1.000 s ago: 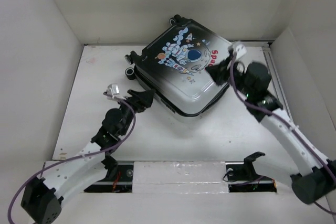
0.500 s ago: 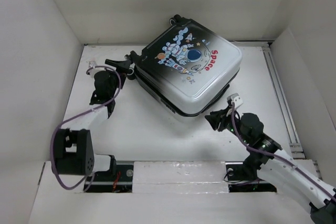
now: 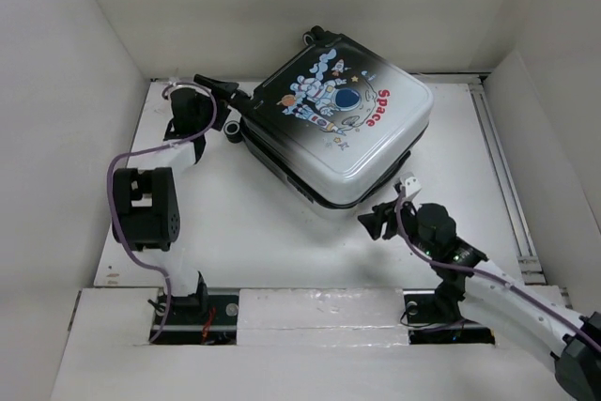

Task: Pack the luggage

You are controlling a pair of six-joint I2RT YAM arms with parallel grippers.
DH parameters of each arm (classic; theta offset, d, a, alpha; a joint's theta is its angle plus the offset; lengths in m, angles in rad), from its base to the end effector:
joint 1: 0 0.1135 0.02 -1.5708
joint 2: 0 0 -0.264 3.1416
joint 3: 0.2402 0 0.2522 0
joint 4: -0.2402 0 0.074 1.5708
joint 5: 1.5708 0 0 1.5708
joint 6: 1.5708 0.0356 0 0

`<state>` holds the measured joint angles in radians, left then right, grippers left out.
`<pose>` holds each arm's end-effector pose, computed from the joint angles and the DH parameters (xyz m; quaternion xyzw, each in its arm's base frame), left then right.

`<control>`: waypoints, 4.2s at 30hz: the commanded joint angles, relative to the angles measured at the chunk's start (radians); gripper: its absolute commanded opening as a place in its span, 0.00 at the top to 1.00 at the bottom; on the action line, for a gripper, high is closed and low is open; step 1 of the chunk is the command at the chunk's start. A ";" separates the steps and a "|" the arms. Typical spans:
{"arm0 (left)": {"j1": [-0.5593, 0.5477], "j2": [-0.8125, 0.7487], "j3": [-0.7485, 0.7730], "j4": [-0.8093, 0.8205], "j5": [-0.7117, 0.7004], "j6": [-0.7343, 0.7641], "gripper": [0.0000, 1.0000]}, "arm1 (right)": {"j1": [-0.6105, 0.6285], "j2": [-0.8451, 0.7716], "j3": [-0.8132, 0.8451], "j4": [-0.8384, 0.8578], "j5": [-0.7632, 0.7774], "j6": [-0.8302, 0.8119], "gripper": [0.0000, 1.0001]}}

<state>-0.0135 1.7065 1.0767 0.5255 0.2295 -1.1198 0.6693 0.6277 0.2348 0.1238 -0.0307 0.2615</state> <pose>0.3969 -0.0135 0.2680 -0.3226 0.6683 -0.4287 0.5153 0.1258 0.1009 0.2010 -0.1702 0.7771 0.2828 0.5359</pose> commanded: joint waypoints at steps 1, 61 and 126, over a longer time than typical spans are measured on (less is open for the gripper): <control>0.014 0.039 0.096 -0.045 0.056 0.021 0.10 | 0.001 0.077 -0.011 0.183 -0.092 -0.014 0.40; -0.016 -0.886 -0.672 0.099 -0.042 0.112 1.00 | 0.102 0.104 0.264 -0.206 -0.106 -0.022 1.00; -0.039 -0.851 -0.705 0.172 -0.108 0.098 1.00 | -0.257 0.126 0.253 -0.265 0.005 -0.013 0.27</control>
<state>-0.0647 0.8555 0.3149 0.6006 0.0971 -1.0199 0.4568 0.7765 0.5201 -0.1608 -0.0818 0.2623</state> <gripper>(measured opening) 0.617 0.603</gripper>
